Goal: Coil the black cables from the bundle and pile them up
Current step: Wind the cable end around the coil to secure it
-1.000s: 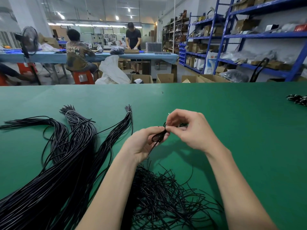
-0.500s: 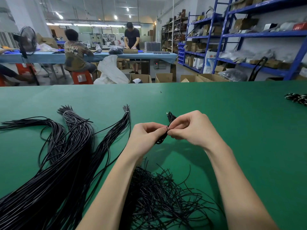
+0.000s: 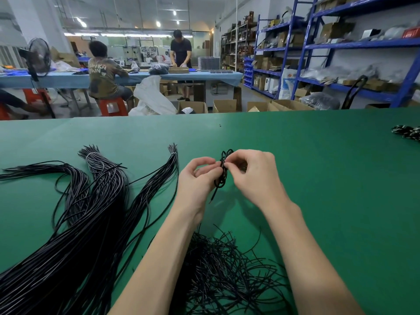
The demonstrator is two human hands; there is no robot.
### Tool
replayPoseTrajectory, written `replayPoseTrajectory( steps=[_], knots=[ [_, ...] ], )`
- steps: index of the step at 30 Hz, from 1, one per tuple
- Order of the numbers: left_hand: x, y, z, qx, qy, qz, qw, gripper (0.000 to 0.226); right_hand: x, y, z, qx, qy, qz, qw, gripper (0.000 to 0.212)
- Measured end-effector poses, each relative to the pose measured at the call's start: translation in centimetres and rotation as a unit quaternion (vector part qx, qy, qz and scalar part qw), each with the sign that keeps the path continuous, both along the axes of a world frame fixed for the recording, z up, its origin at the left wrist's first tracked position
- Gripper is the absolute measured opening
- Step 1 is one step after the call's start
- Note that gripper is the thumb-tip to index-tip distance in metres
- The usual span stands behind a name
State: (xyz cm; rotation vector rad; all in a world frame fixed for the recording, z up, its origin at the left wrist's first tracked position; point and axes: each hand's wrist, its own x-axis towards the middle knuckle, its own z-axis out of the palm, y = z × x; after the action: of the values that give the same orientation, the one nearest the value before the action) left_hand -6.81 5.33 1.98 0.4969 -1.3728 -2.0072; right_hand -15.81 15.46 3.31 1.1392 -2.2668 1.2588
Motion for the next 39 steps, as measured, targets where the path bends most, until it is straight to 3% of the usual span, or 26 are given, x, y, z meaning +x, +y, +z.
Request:
replayPoseTrajectory(
  steps=[8,13,17,21,25,29,33,36,39],
  knots=[
    [-0.2,0.0,0.2,0.04,0.022,-0.003,0.999,0.016,0.3,-0.5,-0.3,-0.004,0.032,0.003,0.999,0.006],
    [0.4,-1.0,0.3,0.158,0.047,-0.091,0.982,0.013,0.4,-0.2,-0.7,-0.036,0.067,0.069,0.995,0.004],
    [1.2,-2.1,-0.1,0.12,-0.046,-0.183,0.975,0.022,0.0,0.2,-1.2,-0.056,0.057,0.107,0.991,0.006],
    [1.4,-2.8,-0.2,0.101,-0.048,-0.181,0.977,0.019,-0.2,0.4,-1.1,-0.065,0.012,0.123,0.99,0.008],
    [1.2,-2.8,-0.4,0.034,-0.059,-0.138,0.988,0.03,-0.5,0.6,-1.1,-0.056,-0.028,0.108,0.992,0.008],
    [1.0,-2.2,-0.7,-0.125,-0.093,-0.043,0.987,0.016,-0.5,0.6,-1.0,-0.022,-0.042,0.073,0.996,0.013],
    [0.8,-1.7,-1.0,-0.235,-0.057,-0.005,0.97,0.008,-0.4,0.4,-1.1,-0.053,-0.197,0.053,0.978,0.014],
    [0.8,-1.4,-1.5,-0.356,-0.048,0.037,0.932,0.015,-0.3,0.1,-0.9,-0.107,-0.361,0.062,0.924,0.015],
    [0.8,-1.7,-1.7,-0.534,-0.005,0.096,0.84,0.015,-0.1,0.1,-0.8,-0.176,-0.575,0.084,0.795,0.017]
  ],
)
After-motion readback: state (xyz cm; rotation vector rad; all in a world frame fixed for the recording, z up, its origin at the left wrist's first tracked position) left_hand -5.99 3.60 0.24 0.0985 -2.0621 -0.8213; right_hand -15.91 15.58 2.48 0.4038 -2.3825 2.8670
